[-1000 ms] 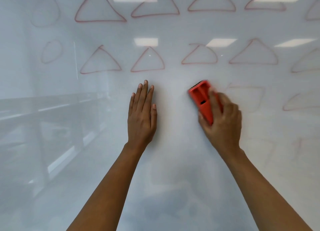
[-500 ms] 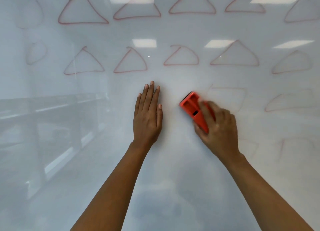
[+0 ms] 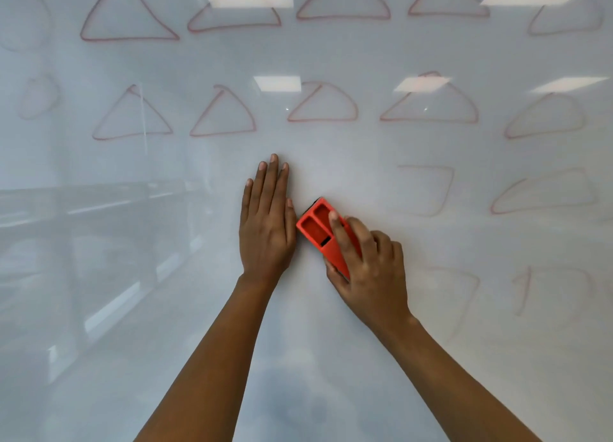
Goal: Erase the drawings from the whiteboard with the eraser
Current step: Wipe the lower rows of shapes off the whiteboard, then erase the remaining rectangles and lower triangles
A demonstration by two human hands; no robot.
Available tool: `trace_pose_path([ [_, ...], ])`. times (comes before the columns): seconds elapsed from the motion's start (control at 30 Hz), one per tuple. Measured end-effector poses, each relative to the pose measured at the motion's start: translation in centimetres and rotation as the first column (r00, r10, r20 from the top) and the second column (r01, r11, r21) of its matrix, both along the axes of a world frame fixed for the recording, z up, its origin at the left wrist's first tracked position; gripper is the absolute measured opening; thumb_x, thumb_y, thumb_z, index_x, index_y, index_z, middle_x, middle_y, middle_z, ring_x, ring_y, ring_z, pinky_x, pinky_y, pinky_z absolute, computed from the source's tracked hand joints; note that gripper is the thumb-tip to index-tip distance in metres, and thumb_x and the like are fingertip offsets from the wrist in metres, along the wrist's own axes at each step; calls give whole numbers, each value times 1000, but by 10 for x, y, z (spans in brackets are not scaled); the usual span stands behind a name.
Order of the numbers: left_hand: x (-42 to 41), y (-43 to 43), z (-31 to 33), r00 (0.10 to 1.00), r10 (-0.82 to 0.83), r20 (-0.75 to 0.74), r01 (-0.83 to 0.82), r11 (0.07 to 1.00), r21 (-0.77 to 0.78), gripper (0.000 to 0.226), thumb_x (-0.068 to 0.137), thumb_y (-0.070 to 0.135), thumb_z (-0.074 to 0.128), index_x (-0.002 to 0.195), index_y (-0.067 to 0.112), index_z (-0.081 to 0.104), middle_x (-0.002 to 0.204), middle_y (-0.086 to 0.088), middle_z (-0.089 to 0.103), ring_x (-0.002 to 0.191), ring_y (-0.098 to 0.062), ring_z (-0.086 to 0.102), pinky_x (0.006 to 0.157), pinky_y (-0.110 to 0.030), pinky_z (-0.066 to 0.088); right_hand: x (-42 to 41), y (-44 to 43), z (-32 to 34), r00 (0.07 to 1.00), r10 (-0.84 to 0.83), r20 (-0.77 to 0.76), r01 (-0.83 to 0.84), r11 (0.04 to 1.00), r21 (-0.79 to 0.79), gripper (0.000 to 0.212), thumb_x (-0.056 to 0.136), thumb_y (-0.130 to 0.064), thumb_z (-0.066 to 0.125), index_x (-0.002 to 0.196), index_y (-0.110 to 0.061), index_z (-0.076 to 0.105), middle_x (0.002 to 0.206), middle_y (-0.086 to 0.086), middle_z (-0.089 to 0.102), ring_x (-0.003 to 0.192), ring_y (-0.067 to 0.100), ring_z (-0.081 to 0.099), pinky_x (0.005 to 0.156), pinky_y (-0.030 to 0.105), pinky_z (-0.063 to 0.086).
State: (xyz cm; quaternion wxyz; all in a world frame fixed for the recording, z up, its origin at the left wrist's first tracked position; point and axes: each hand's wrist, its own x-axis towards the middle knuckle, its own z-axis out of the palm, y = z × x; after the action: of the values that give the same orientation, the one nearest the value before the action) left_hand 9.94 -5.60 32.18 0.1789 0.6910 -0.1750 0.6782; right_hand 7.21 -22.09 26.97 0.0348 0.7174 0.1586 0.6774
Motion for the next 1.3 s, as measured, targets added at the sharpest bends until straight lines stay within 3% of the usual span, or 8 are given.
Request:
trace_pose_path([
  [0.13, 0, -4, -3, 1000, 14, 9, -14, 1000, -4, 47, 100, 14, 29, 145, 4, 38, 154, -12, 34, 145, -23, 26, 120, -40, 20, 1, -27, -8, 1000, -4, -11, 4, 1000, -15, 66, 86, -39, 55, 146, -21, 33, 132, 3, 41, 87, 27, 51, 68, 39, 44],
  [0.23, 0, -3, -4, 1000, 21, 8, -21, 1000, -7, 47, 100, 13, 29, 146, 4, 38, 154, -12, 34, 145, -23, 25, 121, -39, 19, -2, -30, 1, 1000, 1, -2, -1, 971, 239, 64, 88, -38, 56, 146, -19, 34, 131, 6, 43, 91, 28, 49, 72, 40, 43],
  [0.3, -1, -4, -3, 1000, 27, 10, -27, 1000, -6, 47, 100, 13, 29, 146, 4, 38, 154, -12, 34, 145, -23, 25, 121, -38, 18, -3, -25, 5, 1000, 5, 0, -4, 947, 322, 64, 89, -39, 57, 146, -18, 34, 131, 7, 43, 93, 28, 50, 73, 40, 44],
  [0.77, -1, -3, -4, 1000, 17, 6, -17, 1000, -6, 48, 99, 10, 32, 146, 4, 38, 154, -12, 34, 145, -24, 26, 121, -39, 19, -5, -21, 2, 999, -15, -31, 24, 948, 318, 62, 92, -40, 55, 145, -17, 34, 129, 13, 53, 94, 30, 54, 74, 42, 47],
  [1.3, 3, -1, -7, 1000, 19, -14, -18, 1000, 25, 49, 100, 14, 29, 148, 6, 33, 156, -11, 30, 146, -23, 22, 122, -38, 15, -6, -18, -2, 999, -44, -22, 49, 938, 343, 64, 92, -41, 52, 146, -18, 30, 133, 8, 38, 95, 30, 50, 75, 43, 48],
])
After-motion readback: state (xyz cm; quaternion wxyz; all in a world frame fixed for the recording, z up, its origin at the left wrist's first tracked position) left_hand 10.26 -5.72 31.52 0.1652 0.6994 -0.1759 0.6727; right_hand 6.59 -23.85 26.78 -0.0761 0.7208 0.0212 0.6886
